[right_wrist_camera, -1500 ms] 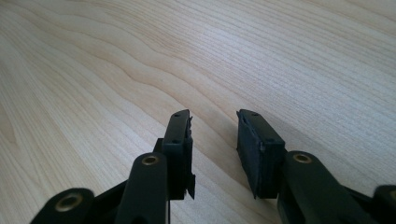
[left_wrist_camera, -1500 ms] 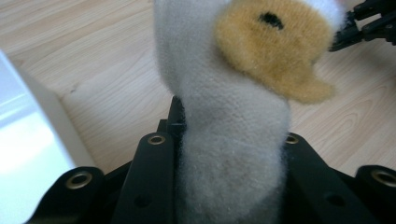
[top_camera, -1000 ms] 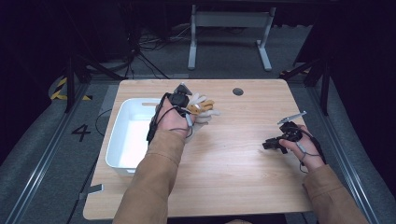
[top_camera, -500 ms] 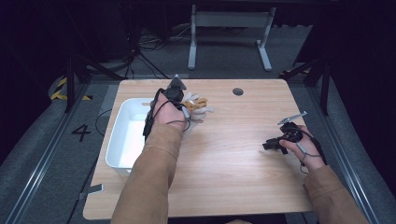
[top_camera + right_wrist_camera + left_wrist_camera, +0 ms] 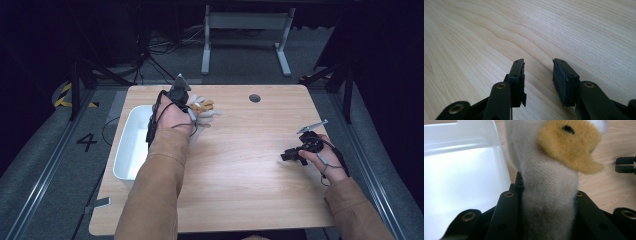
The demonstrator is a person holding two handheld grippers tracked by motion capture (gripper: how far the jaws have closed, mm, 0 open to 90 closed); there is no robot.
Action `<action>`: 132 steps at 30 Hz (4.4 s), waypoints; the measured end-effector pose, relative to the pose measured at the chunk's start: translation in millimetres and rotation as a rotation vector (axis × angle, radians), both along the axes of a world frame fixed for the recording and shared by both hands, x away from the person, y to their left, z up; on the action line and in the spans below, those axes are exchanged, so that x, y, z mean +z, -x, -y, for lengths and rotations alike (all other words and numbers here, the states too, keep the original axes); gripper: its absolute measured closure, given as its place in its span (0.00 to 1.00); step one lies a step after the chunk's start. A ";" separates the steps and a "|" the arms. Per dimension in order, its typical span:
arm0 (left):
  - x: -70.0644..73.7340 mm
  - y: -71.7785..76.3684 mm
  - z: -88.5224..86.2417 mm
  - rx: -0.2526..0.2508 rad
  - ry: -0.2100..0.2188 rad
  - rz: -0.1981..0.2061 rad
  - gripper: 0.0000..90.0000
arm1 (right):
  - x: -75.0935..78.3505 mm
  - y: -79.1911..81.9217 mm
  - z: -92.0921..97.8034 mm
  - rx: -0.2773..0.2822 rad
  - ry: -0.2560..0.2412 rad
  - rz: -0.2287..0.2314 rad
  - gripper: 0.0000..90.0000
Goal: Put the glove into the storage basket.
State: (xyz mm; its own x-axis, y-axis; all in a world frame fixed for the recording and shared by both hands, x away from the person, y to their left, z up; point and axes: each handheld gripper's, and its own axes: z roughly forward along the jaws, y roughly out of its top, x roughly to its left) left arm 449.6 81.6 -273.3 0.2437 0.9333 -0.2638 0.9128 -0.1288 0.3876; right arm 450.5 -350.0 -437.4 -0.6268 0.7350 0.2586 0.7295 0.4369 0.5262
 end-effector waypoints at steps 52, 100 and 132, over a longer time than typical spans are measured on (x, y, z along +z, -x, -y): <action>-27.2 -2.6 -87.2 0.290 -0.030 -0.001 0.80 | -1.1 -2.9 -1.8 0.011 0.001 -0.023 0.70; -115.2 -0.2 -97.0 0.316 -0.028 -0.096 0.79 | -2.3 -2.3 -1.9 0.012 -0.006 -0.026 0.69; -138.7 -5.1 -86.2 0.303 -0.171 -0.163 0.30 | 2.4 -1.0 -2.2 -0.010 -0.010 -0.009 0.69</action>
State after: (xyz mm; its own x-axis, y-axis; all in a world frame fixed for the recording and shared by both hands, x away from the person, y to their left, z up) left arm 454.8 167.8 -412.0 -0.0821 0.9905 -0.1106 0.9673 0.1060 0.2307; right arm 451.4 -347.8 -434.9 -0.6174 0.7383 0.2715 0.7382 0.4247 0.5241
